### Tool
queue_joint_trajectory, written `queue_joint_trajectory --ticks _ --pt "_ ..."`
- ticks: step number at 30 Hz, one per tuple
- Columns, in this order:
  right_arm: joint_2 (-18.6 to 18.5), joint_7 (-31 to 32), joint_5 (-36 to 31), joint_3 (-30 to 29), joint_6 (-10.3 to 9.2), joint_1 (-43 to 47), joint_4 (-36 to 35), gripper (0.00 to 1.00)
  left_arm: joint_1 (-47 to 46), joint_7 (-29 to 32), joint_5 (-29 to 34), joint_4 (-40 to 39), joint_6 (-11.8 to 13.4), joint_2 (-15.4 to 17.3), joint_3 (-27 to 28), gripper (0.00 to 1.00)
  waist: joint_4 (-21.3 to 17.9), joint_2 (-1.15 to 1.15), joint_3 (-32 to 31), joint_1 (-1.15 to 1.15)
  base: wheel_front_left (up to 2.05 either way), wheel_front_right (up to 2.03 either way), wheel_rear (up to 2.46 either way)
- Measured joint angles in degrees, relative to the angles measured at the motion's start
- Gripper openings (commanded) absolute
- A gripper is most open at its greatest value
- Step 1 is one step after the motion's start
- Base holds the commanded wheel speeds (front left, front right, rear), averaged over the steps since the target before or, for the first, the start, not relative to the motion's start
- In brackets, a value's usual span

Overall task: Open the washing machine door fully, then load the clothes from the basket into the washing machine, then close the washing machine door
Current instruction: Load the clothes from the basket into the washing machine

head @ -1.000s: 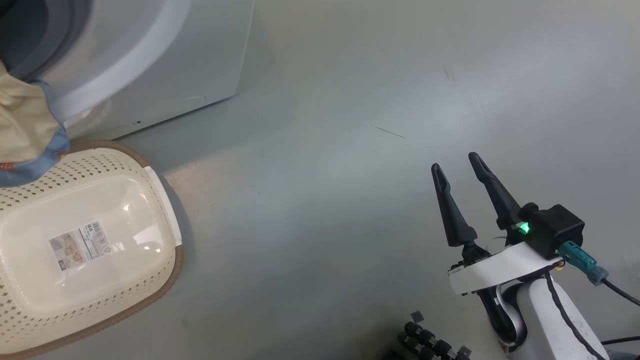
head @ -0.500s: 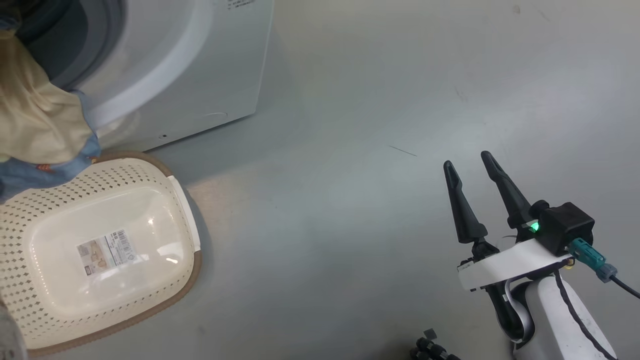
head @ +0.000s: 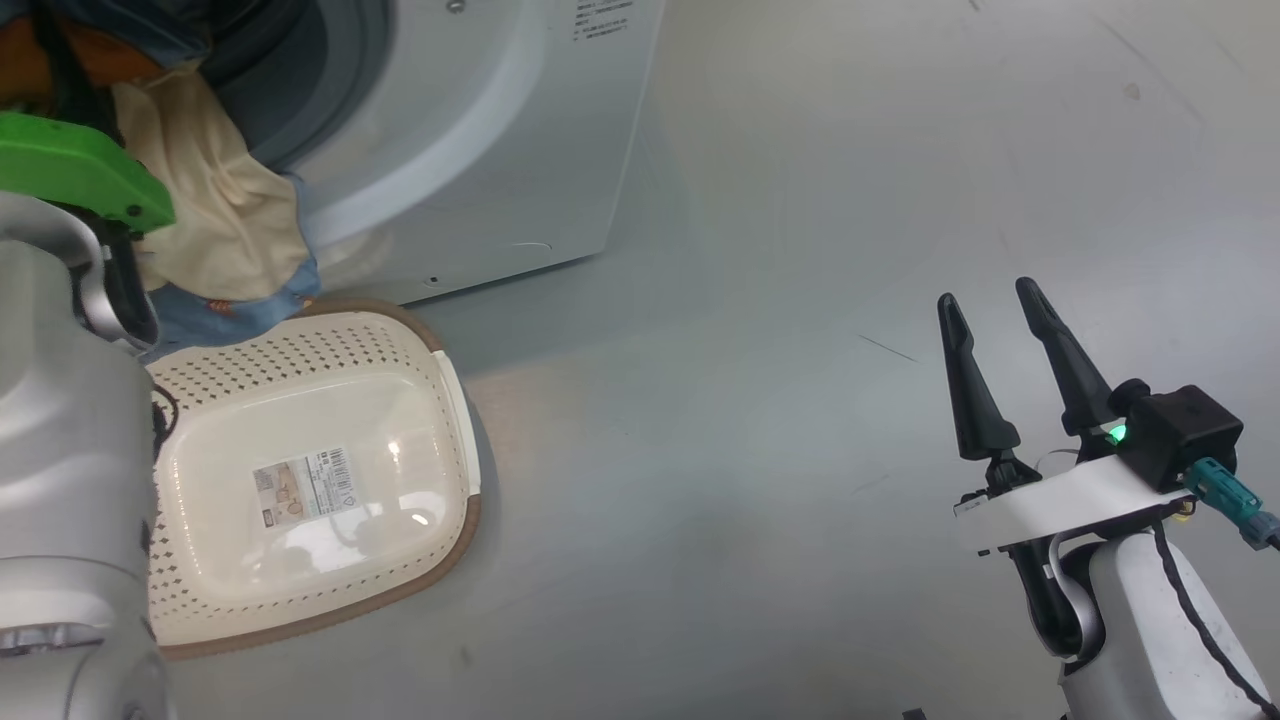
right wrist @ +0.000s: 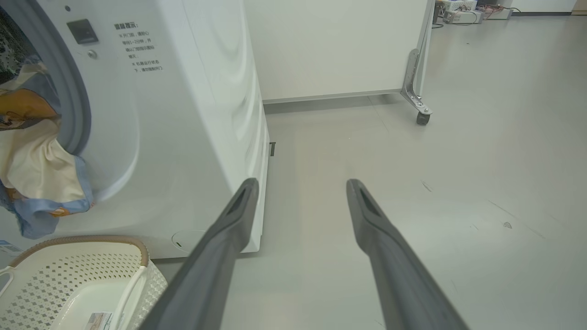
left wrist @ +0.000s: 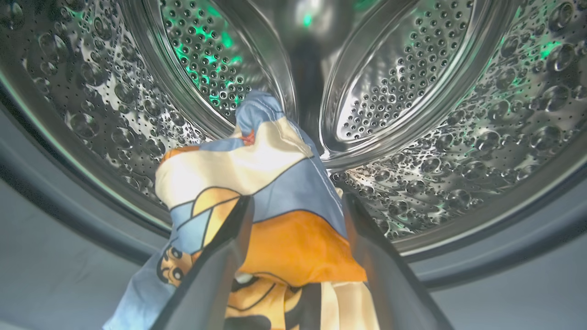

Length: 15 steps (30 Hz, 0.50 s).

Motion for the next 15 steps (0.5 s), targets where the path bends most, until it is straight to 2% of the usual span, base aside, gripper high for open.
queue_joint_trajectory --ticks 9,15 --pt "-1.38 0.00 -0.12 -1.96 -0.01 -0.63 -0.46 1.00 5.08 -0.51 -0.91 -1.03 -1.52 -6.41 -1.23 1.00 5.37 0.00 -1.18 0.00 0.00 0.00 0.00" --pt "-1.65 0.00 -0.60 -1.98 -0.01 -0.75 -0.53 1.00 10.30 -0.66 -0.81 -3.44 -2.08 -6.89 -2.43 1.00 8.69 0.00 -1.85 0.00 0.00 0.00 0.00"
